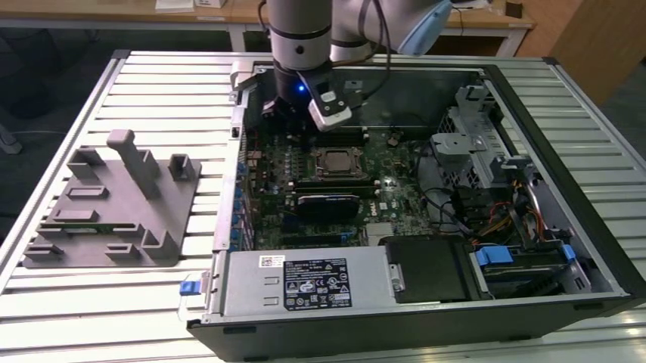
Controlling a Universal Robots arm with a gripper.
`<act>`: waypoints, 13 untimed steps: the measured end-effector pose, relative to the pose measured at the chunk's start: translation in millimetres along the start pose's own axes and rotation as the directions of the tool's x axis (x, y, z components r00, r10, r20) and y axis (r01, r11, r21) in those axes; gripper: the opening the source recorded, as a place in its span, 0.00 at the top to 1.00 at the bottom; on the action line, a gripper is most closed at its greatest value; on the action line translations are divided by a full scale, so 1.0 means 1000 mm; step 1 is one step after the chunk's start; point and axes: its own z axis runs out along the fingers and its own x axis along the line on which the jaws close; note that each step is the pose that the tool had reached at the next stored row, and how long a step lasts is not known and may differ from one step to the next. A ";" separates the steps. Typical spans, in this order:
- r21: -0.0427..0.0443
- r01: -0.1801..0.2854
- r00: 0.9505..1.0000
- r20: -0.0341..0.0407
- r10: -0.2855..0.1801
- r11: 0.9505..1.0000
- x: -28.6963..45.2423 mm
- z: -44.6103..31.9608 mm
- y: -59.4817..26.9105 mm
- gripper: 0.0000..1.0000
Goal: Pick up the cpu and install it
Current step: 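Install the first cpu locking lever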
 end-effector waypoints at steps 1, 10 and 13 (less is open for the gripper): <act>-0.005 0.000 1.000 0.000 0.000 1.000 0.0009 0.0000 -0.0001 0.89; -0.063 -0.001 1.000 -0.004 0.001 0.998 0.0046 -0.0006 -0.0004 0.89; -0.070 -0.002 1.000 -0.005 0.001 0.998 0.0045 -0.0028 -0.0003 0.89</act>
